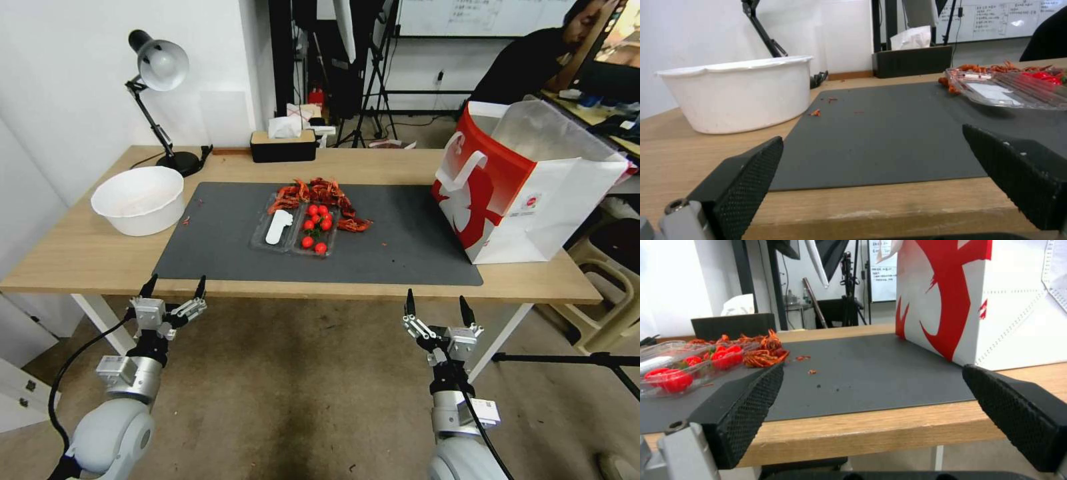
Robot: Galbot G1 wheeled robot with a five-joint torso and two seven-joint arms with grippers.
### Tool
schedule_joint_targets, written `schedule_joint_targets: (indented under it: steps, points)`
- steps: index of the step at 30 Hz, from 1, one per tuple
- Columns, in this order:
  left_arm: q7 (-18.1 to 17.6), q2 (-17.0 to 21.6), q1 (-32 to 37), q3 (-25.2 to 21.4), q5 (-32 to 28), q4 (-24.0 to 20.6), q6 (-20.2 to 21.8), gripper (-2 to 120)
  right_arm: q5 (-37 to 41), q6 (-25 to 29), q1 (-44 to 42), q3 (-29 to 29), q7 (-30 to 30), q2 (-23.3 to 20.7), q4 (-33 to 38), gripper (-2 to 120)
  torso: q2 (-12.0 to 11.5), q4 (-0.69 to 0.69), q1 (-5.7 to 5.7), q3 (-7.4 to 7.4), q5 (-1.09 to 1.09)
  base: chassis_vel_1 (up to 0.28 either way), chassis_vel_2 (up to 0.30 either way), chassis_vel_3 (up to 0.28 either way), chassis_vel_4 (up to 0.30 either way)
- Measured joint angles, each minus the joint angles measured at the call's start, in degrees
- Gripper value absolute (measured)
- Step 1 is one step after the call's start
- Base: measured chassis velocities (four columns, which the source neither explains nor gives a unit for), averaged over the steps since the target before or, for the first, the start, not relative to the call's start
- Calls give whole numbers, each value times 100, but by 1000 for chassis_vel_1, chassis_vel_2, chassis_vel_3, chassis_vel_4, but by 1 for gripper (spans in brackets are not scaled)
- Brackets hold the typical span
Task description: Pick up the trash from the table and place it into the takeout bag.
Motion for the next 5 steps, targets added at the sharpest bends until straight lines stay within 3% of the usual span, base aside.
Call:
schedule_joint_targets:
  steps: [5]
  points:
    - [-1, 1, 0, 2, 0, 0, 0, 100, 0, 1, 0, 0, 0, 0, 0, 100, 0, 0, 0, 0, 0, 0, 0, 0, 0]
